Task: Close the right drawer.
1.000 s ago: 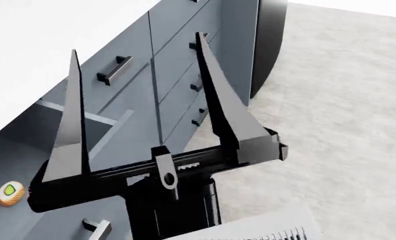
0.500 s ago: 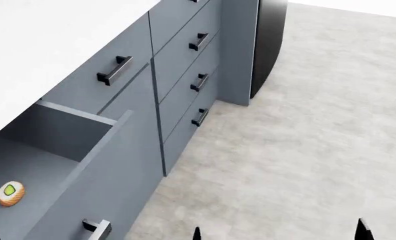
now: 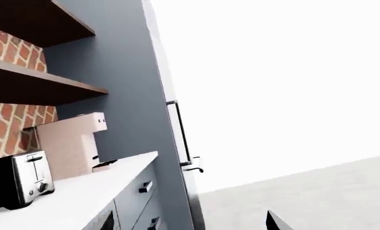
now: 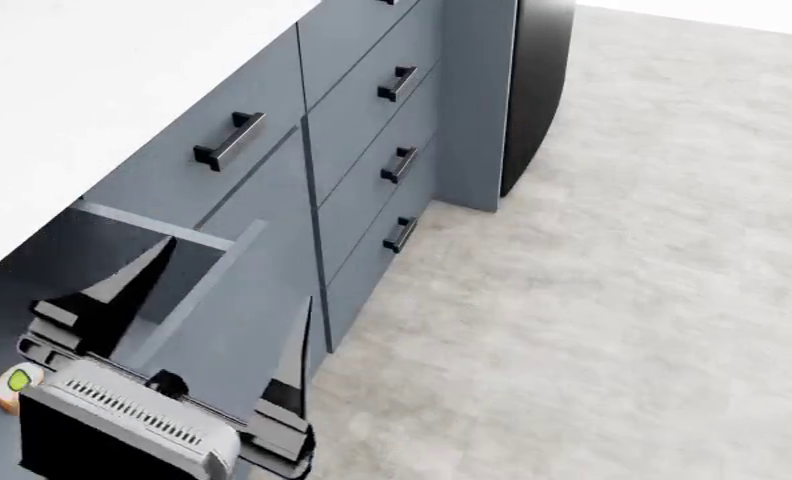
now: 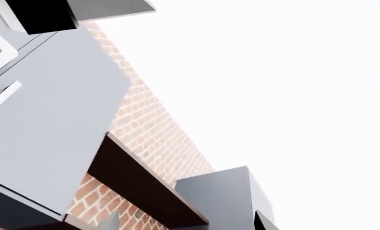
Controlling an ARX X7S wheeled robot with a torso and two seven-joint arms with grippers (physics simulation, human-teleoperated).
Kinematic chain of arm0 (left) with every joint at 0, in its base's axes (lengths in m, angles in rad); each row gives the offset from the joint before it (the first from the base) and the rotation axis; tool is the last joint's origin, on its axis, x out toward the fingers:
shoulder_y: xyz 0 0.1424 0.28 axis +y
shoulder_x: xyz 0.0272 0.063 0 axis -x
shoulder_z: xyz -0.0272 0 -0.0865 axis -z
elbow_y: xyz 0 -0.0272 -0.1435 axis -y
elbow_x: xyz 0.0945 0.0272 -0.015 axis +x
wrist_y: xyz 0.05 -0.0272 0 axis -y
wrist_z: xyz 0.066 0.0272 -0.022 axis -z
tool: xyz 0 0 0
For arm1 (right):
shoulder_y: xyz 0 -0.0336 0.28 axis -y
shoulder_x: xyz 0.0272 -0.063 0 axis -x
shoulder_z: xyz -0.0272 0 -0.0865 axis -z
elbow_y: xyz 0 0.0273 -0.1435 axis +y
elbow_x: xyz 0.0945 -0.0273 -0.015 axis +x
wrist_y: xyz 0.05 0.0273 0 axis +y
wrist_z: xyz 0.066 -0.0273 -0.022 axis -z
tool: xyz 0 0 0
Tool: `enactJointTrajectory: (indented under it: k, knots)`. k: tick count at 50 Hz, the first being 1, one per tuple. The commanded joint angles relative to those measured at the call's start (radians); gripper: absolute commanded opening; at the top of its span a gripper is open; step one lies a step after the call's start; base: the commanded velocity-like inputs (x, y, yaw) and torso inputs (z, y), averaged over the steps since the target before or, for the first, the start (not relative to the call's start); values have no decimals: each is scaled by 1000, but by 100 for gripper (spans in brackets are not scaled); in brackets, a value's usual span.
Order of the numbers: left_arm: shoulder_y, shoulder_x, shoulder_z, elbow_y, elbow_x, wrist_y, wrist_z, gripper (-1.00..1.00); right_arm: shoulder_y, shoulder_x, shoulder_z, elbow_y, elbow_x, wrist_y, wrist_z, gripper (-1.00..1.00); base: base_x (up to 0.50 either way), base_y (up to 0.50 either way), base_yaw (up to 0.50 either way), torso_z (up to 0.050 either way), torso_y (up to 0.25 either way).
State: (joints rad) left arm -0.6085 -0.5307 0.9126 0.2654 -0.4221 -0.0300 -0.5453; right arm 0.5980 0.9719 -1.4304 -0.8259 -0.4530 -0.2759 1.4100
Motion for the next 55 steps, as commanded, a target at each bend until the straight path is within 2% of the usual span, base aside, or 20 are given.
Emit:
enactJointTrajectory:
  k: [1, 5, 13, 19, 21, 22, 28, 30, 37, 42, 48, 55]
  knots:
    - [-28, 208, 161, -364, 30, 52, 206, 100, 1, -2, -6, 21, 18, -38, -15, 100, 0, 0, 0, 0, 0]
    - [-4, 257, 175, -486, 41, 114, 234, 100, -77, -37, -40, 13, -82, 4, -3, 100, 0, 0, 0, 0, 0]
    - [44, 362, 159, -797, 56, 289, 261, 100, -63, -50, -38, 38, -38, -10, -23, 100, 0, 0, 0, 0, 0]
    - [27, 462, 102, -1127, 49, 484, 281, 100, -59, -59, -39, 59, -20, -14, -37, 100, 0, 0, 0, 0, 0]
    - [6, 513, 66, -1296, 30, 583, 299, 100, -57, -61, -37, 62, -13, -14, -39, 100, 0, 0, 0, 0, 0]
    - [-8, 530, 72, -1378, 2, 636, 293, 100, -56, -63, -37, 66, -9, -14, -43, 100, 0, 0, 0, 0, 0]
    - [-47, 531, 264, -1545, -258, 754, 224, 100, -53, -73, -36, 80, 9, -11, -55, 100, 0, 0, 0, 0, 0]
    - [-39, 530, 163, -1574, -204, 744, 209, 100, -51, -77, -36, 92, 19, -13, -58, 100, 0, 0, 0, 0, 0]
    - [4, 523, -254, -1574, 117, 683, 272, 100, -48, -85, -33, 90, 31, -6, -75, 100, 0, 0, 0, 0, 0]
    - [28, 512, -453, -1574, 260, 663, 307, 100, -50, -90, -32, 91, 35, -1, -84, 100, 0, 0, 0, 0, 0]
    - [31, 487, -584, -1574, 356, 643, 317, 100, -52, -96, -30, 88, 35, 3, -91, 100, 0, 0, 0, 0, 0]
    - [37, 459, -627, -1574, 407, 628, 301, 100, -54, -96, -27, 88, 37, 6, -97, 100, 0, 0, 0, 0, 0]
